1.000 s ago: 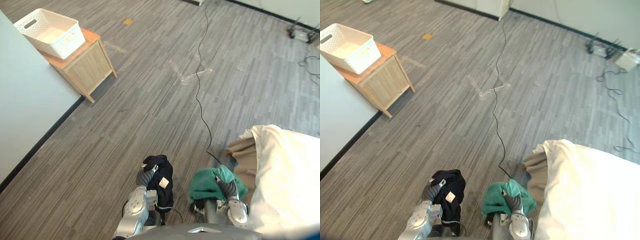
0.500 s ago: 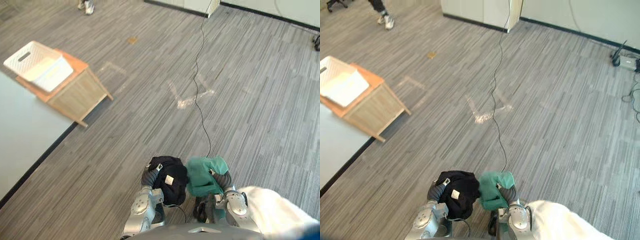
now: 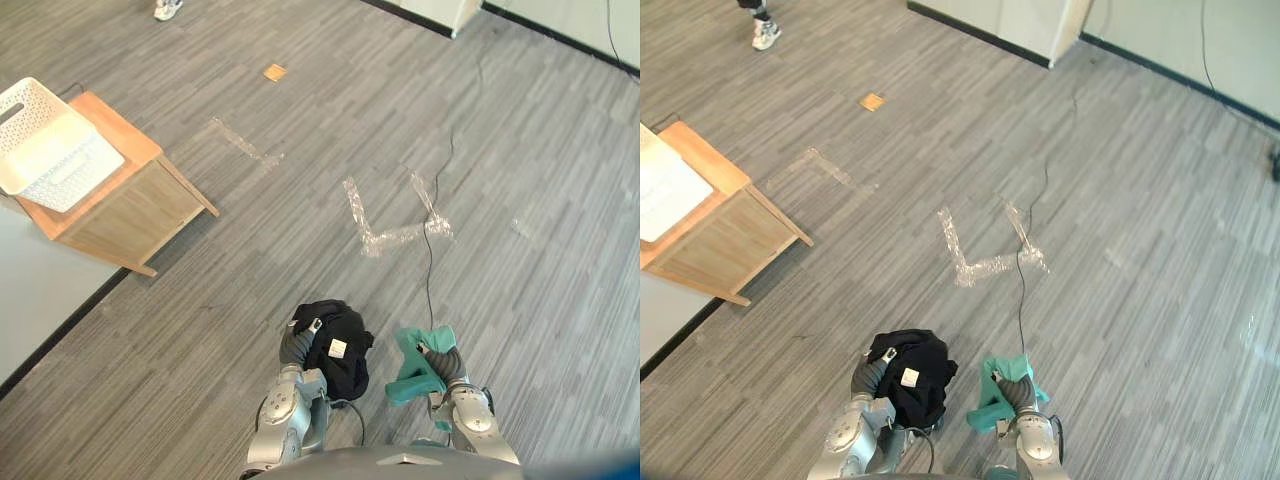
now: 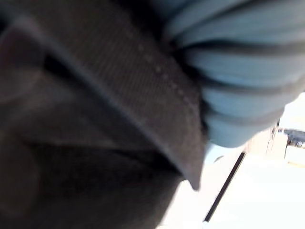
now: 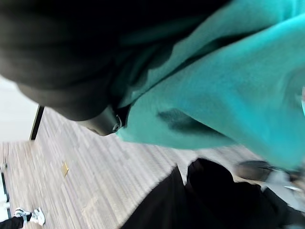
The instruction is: Tidy the bed and pick cloth on bed and put in laundry
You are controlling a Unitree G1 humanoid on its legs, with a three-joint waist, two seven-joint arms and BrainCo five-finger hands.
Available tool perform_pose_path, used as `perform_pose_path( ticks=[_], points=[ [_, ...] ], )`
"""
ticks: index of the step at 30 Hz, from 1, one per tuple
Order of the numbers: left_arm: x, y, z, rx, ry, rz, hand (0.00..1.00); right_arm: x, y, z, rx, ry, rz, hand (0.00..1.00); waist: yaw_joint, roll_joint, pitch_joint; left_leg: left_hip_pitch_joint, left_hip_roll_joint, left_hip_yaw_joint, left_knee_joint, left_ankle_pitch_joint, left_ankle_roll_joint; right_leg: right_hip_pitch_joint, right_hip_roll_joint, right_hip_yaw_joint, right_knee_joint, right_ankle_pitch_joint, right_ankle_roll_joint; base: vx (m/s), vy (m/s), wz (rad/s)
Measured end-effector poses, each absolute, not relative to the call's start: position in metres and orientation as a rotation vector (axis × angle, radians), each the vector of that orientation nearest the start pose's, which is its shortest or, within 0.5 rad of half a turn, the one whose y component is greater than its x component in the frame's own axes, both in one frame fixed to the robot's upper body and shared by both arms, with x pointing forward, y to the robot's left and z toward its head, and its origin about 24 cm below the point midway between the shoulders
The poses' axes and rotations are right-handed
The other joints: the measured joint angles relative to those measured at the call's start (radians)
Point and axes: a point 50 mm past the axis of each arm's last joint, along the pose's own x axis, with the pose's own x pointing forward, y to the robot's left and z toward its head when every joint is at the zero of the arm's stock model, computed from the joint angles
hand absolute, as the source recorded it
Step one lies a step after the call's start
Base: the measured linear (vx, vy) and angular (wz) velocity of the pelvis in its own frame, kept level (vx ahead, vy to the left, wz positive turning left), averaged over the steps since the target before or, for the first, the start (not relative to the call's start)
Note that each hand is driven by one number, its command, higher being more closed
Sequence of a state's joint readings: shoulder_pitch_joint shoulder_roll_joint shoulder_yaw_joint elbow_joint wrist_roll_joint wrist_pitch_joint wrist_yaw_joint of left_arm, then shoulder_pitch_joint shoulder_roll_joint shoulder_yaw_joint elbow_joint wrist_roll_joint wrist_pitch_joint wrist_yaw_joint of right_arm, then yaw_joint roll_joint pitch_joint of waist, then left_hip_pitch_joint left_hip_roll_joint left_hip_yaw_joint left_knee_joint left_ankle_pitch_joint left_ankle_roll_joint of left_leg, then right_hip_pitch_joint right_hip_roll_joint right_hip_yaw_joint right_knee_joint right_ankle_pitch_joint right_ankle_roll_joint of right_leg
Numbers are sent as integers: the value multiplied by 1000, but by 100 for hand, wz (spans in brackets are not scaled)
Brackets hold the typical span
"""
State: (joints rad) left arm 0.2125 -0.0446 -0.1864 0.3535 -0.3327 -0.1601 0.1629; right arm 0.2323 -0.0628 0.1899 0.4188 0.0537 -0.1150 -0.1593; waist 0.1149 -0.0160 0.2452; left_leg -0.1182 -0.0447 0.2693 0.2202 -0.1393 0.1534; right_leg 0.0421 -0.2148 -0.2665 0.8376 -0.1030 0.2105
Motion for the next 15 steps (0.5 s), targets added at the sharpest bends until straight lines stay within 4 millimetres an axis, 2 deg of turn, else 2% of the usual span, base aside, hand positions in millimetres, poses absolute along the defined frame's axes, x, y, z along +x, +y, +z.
perform_pose_path(
  ticks=[2, 3, 4, 5, 6, 8, 10, 11, 12, 14, 15],
  points=[
    [176, 122, -69, -317, 443, 161, 100, 155, -139, -89, -37, 550, -49, 100, -18, 3, -9, 90, -17, -100, -41, -16, 0, -91, -22, -11, 187, -25, -45, 498, 22, 150],
    [177, 125, -69, -309, 439, 165, 100, 153, -137, -90, -26, 552, -50, 100, -21, 1, -12, 125, -24, -168, -62, -25, -3, -153, -36, -34, 217, -58, -101, 527, -68, 163],
    [178, 126, -68, -306, 438, 167, 100, 151, -136, -90, -22, 554, -51, 100, -28, 0, -13, 140, -26, -210, -71, -30, -5, -196, -45, -41, 208, -74, -126, 588, -181, 208],
    [177, 127, -69, -301, 442, 169, 100, 149, -136, -91, -21, 561, -53, 100, -47, 3, -11, 159, -24, -309, -76, -37, -8, -268, -52, -45, 140, -101, -159, 568, -213, 190],
    [175, 128, -70, -299, 446, 170, 100, 148, -137, -91, -20, 565, -53, 100, -52, 6, -10, 171, -20, -338, -80, -37, -8, -294, -50, -38, 93, -105, -164, 456, -212, 200],
    [174, 129, -71, -293, 450, 171, 100, 148, -137, -91, -20, 565, -52, 100, -54, 23, -1, 211, 13, -400, -80, -57, -41, -343, -30, -4, -128, -116, -150, 400, -264, 143],
    [169, 132, -73, -282, 463, 175, 100, 155, -136, -88, -19, 545, -41, 100, -47, 42, -6, 232, 60, -433, -79, -93, -87, -379, -12, 13, -434, -49, -114, 437, -366, 100],
    [168, 135, -74, -273, 467, 178, 100, 161, -135, -86, -18, 527, -31, 100, -43, 44, -5, 244, 83, -443, -78, -119, -113, -398, -13, 37, -593, 16, -95, 459, -457, 75],
    [167, 137, -75, -270, 472, 185, 100, 165, -134, -84, -18, 514, -24, 100, -43, 44, -5, 262, 106, -445, -78, -154, -139, -422, -22, 64, -674, 54, -81, 578, -607, 80],
    [155, 141, -81, -266, 505, 208, 100, 167, -131, -82, -15, 507, -11, 100, -44, 38, -5, 330, 155, -447, -78, -229, -204, -440, -38, 71, -683, 106, -82, 506, -550, 56],
    [146, 141, -90, -265, 554, 218, 100, 167, -130, -83, -19, 512, 6, 100, -41, 66, -19, 357, 209, -443, -56, -245, -227, -442, -7, 61, -606, 221, -99, 547, -545, 26]
  ],
)
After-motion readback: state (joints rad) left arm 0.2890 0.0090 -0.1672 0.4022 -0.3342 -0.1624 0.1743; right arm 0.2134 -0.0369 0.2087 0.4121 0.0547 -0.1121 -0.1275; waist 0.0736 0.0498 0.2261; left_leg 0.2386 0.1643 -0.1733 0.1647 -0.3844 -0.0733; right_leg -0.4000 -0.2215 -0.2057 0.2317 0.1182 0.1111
